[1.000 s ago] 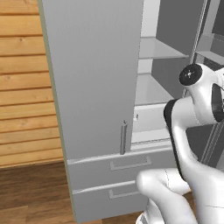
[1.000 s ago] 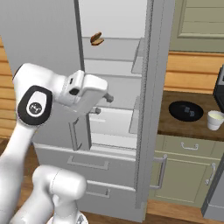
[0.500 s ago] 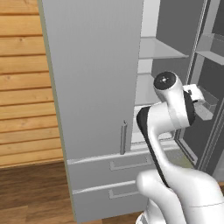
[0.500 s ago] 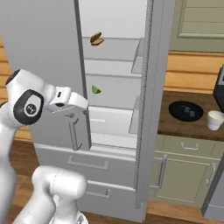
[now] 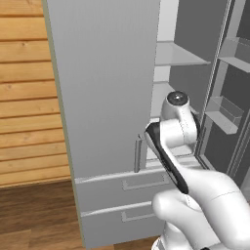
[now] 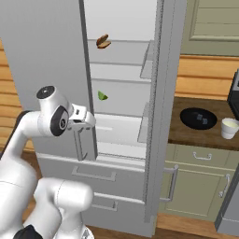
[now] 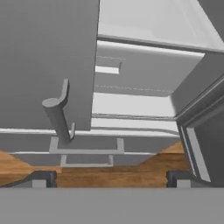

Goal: Grab a lemon wedge from the fridge and one ice cube from the ice bowl, and put them in the glass of lemonade.

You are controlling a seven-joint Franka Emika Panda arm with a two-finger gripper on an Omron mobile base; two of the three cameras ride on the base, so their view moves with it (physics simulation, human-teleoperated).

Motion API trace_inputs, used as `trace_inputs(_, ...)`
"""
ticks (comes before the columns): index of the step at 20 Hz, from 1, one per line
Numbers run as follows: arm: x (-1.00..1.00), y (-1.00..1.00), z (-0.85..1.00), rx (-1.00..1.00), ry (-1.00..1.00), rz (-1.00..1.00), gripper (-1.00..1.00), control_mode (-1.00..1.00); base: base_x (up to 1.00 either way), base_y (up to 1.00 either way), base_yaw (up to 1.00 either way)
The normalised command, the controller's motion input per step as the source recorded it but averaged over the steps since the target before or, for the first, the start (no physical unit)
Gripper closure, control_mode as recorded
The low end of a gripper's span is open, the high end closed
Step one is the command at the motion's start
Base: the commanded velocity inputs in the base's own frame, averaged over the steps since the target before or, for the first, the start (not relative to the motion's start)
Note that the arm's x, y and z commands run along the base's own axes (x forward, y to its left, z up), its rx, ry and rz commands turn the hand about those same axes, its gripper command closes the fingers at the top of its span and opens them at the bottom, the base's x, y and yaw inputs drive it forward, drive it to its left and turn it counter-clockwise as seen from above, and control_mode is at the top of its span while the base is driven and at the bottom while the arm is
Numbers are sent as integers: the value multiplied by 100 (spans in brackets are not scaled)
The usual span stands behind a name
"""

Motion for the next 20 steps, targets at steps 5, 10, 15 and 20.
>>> trace_inputs(5,17,27,-14,0,8,4,-100,-100,0,0,0)
trace_inputs(10,63,63,-92,0,0,6,-100,-100,0,0,0)
trace_inputs(15,57,50,-81,1,0,4,-100,-100,0,0,0)
trace_inputs(20,30,11,-21,1,0,1,-100,-100,0,0,0)
